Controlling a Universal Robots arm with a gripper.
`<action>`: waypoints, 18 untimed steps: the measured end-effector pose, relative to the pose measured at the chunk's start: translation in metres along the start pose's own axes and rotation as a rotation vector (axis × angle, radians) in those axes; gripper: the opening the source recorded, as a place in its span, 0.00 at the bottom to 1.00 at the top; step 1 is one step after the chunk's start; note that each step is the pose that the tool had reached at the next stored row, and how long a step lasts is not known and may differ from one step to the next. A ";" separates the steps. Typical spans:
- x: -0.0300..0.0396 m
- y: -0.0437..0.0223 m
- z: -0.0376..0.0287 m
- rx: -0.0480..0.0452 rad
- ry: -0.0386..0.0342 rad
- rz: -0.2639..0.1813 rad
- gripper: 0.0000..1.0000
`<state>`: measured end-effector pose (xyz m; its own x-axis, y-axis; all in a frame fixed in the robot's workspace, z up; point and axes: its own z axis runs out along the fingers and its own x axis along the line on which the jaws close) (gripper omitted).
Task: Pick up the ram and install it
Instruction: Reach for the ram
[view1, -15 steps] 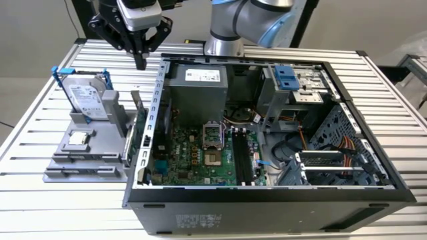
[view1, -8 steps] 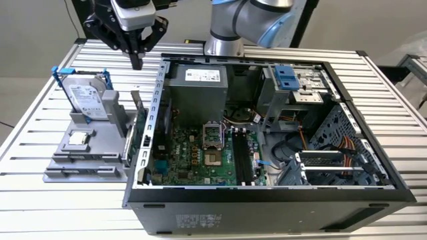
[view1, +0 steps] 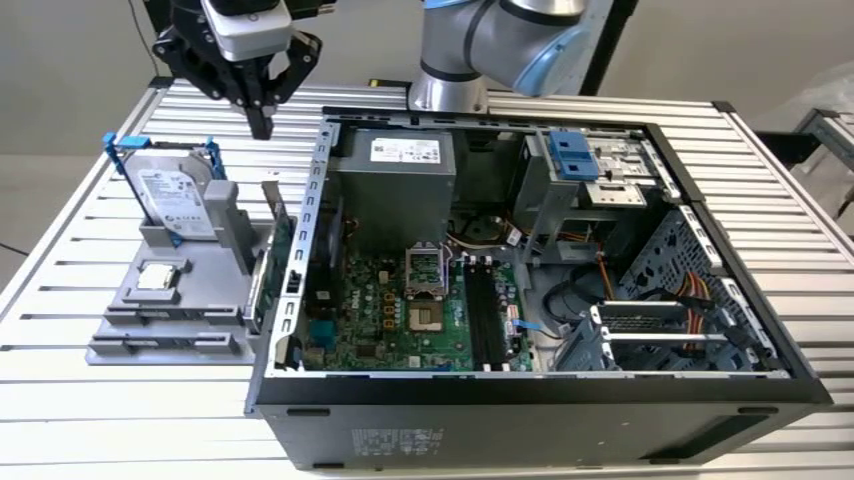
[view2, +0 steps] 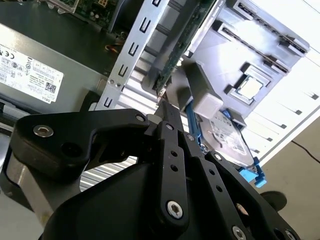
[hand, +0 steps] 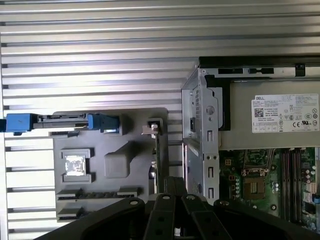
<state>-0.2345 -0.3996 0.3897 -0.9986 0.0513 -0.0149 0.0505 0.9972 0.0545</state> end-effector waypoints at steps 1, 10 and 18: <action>0.0015 -0.0001 0.0000 0.0000 0.0000 0.000 0.00; 0.0169 -0.0008 -0.0003 0.0000 0.0008 -0.002 0.00; 0.0291 -0.0015 -0.0004 0.0001 0.0017 -0.004 0.00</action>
<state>-0.2636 -0.3996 0.3897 -0.9988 0.0472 -0.0134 0.0464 0.9974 0.0544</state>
